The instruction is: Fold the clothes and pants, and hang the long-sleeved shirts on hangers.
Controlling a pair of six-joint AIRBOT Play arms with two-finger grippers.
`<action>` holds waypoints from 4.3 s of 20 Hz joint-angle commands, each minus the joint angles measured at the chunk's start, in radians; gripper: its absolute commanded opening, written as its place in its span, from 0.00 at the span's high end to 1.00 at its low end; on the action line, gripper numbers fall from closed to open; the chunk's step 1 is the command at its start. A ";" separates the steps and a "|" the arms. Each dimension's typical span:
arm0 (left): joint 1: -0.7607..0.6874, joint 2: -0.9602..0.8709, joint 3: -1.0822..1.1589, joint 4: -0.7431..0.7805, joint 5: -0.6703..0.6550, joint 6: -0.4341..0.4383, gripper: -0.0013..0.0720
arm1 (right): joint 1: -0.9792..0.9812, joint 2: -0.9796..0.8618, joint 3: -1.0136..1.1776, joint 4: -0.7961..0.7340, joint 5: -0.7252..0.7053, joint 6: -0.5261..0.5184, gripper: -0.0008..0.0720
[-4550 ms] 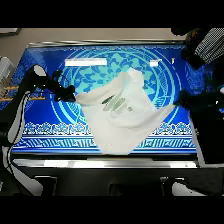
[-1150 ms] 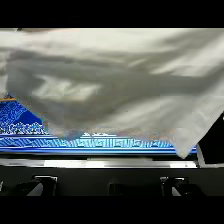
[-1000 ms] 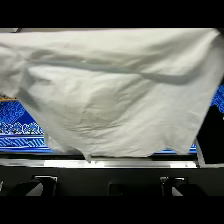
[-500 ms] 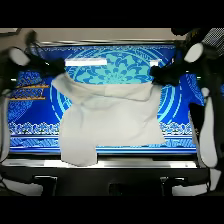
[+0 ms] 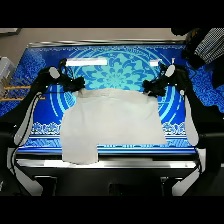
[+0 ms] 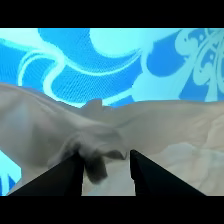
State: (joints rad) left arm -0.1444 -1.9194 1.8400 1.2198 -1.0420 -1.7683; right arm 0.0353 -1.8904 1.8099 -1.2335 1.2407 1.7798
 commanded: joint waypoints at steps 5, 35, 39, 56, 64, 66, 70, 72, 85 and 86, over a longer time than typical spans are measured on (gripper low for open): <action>0.175 0.224 -0.002 0.022 -0.471 0.148 0.54 | -0.268 0.248 -0.039 0.201 0.241 -0.383 0.47; 0.394 0.750 -0.834 -0.001 -0.287 0.199 0.54 | -0.479 0.510 -1.100 0.195 0.066 -0.523 0.42; 0.420 0.758 -0.858 -0.025 -0.281 0.240 0.54 | -0.479 0.510 -1.112 0.228 -0.016 -0.541 0.57; 0.563 0.760 -1.255 -0.253 -0.085 0.547 0.54 | -0.479 0.511 -1.112 0.353 0.058 -0.625 0.95; 0.458 0.637 -1.254 -0.305 0.033 0.576 0.54 | -0.479 0.570 -1.112 0.359 0.062 -0.624 0.95; 0.435 0.613 -1.254 -0.306 0.046 0.572 0.58 | -0.479 0.599 -1.112 0.359 0.069 -0.620 0.95; 0.423 0.619 -1.233 -0.331 0.030 0.573 0.95 | -0.474 0.649 -1.112 0.385 0.108 -0.618 0.95; 0.423 0.632 -1.180 -0.345 0.003 0.573 0.95 | -0.414 0.688 -1.110 0.414 0.091 -0.628 0.95; 0.423 0.846 -0.166 -0.333 -0.204 0.292 0.96 | -0.189 0.795 -0.041 0.314 0.007 -0.383 0.95; 0.423 0.882 -0.088 -0.279 -0.208 0.236 0.96 | -0.189 0.819 0.037 0.294 0.037 -0.361 0.95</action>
State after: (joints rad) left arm 0.2790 -1.1080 1.5158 0.8562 -1.2152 -1.3975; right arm -0.1589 -1.1149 1.5940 -0.8848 1.2137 1.3540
